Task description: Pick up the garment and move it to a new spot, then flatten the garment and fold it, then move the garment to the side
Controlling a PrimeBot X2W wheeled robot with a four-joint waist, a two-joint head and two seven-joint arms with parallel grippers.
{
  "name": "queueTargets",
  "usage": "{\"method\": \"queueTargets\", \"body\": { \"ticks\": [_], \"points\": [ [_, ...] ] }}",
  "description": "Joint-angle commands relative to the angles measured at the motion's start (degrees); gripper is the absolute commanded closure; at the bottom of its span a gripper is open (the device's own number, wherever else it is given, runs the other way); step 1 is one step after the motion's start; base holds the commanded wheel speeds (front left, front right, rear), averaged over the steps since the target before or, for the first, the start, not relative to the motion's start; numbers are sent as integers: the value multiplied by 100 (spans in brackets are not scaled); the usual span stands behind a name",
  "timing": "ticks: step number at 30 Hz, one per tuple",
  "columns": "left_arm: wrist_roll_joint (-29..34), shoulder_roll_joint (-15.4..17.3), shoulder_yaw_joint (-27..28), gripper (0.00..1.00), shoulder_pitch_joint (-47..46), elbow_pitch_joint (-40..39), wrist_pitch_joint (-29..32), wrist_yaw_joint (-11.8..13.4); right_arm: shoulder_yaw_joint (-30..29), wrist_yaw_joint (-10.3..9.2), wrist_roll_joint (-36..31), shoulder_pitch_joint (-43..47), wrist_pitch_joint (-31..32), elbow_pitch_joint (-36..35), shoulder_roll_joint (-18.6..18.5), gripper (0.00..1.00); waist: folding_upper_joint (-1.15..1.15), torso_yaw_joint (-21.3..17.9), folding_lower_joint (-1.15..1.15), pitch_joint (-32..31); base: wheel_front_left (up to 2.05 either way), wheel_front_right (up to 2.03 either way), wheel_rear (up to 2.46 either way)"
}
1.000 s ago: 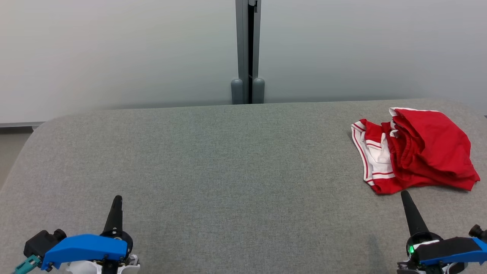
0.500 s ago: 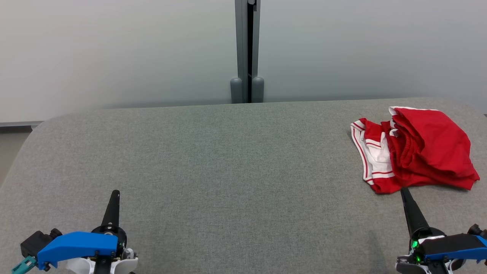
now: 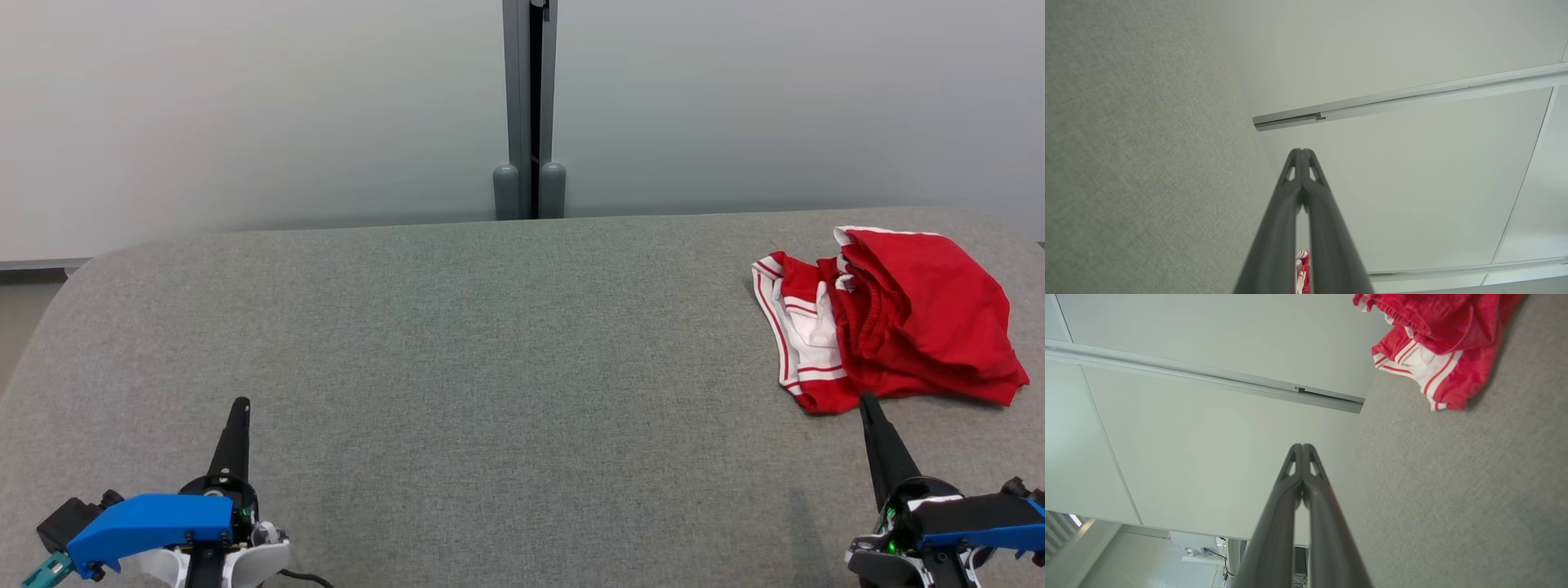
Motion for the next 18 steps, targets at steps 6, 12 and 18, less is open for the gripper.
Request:
{"method": "queueTargets", "body": {
  "ticks": [6, 12, 18],
  "points": [
    [-292, -57, 144, 100, -128, -46, 94, -101, -24, 4, 339, -169, 53, 55, -39, 100, 0, -4, 0, 10, 0, 0, 0],
    [-504, -102, 233, 100, -149, -46, 161, -154, -29, 4, 606, -223, 87, 103, -39, 100, 0, -9, 0, 19, 0, 0, 0],
    [-713, -144, 317, 100, -160, -45, 221, -201, -33, 4, 835, -255, 121, 153, -38, 100, 0, -13, 0, 28, 0, 0, 0]
  ]
}}
